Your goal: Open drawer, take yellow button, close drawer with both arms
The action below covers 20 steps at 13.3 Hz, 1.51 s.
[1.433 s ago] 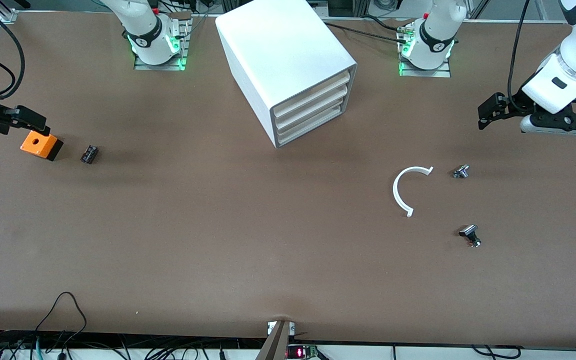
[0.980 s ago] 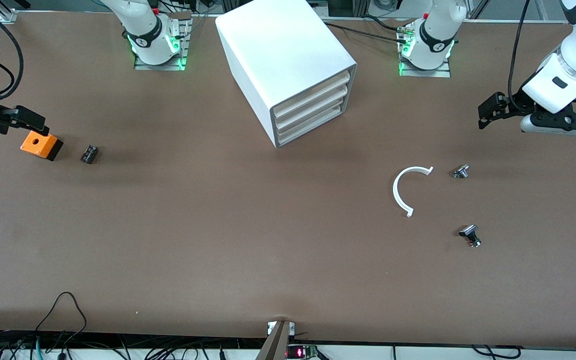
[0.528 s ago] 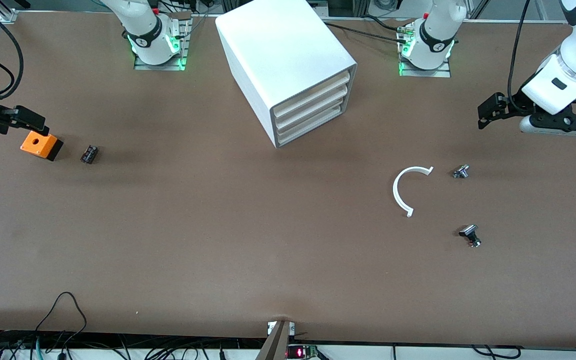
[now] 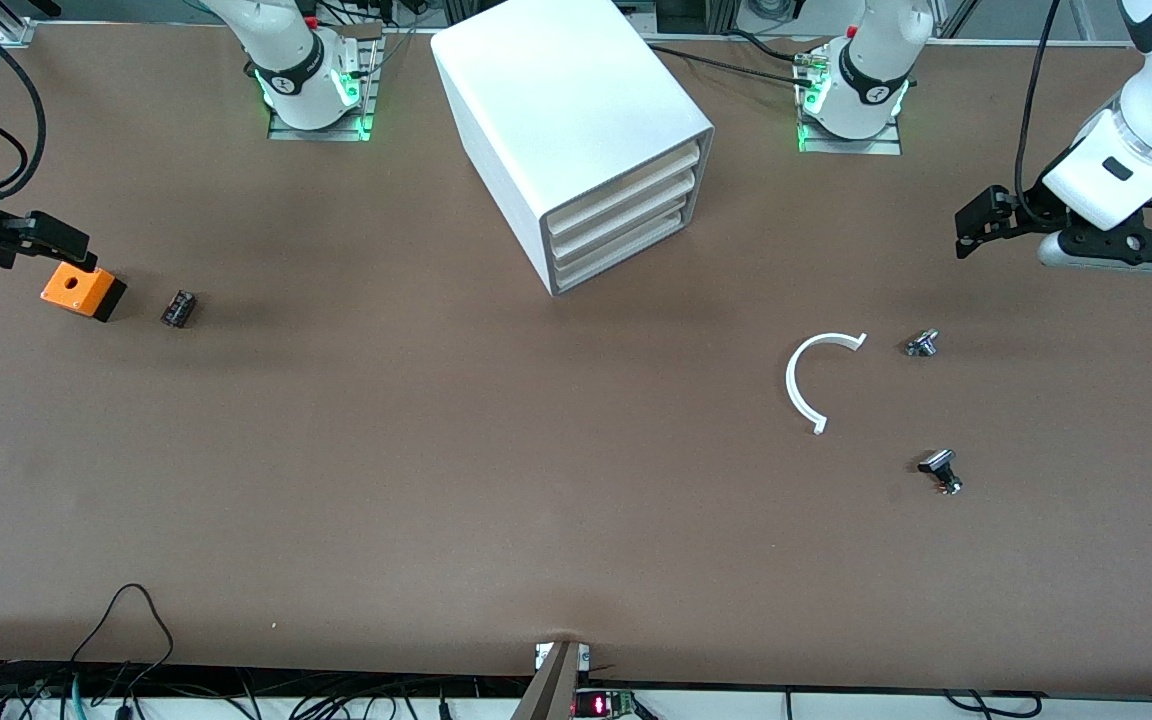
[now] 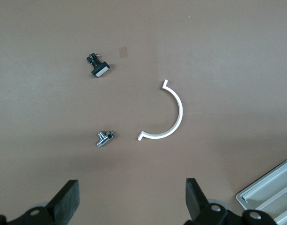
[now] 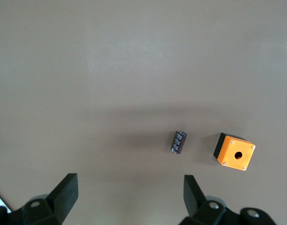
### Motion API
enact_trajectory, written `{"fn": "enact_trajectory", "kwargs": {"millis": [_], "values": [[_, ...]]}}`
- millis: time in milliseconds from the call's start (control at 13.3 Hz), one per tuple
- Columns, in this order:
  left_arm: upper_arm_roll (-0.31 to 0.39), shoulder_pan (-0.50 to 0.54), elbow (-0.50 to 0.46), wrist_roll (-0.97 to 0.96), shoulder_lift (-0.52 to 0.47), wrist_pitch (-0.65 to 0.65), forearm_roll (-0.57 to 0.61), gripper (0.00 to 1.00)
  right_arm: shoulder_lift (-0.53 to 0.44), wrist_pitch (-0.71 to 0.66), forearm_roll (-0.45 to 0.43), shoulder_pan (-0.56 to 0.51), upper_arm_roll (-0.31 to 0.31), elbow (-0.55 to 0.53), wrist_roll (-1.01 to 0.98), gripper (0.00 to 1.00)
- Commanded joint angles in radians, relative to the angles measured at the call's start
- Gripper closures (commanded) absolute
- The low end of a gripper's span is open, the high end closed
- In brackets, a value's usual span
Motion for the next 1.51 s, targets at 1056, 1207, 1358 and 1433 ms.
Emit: {"fn": "enact_trajectory", "kwargs": {"millis": [1056,1207,1358,1433], "values": [[-0.005,0.005,0.038,0.007,0.016,-0.048,0.0,0.0,0.108,0.135,0.014,-0.005,0.002,0.009,0.001,0.0],[-0.005,0.003,0.038,0.007,0.016,-0.048,0.0,0.0,0.108,0.135,0.014,-0.011,0.001,0.009,-0.001,0.0],[-0.005,0.005,0.038,0.007,0.016,-0.05,0.0,0.0,0.116,0.136,0.015,-0.014,0.001,0.014,-0.002,0.0],[-0.005,0.005,0.038,0.007,0.016,-0.05,0.0,0.0,0.133,0.136,0.014,-0.011,0.001,0.032,-0.001,0.0]]}}
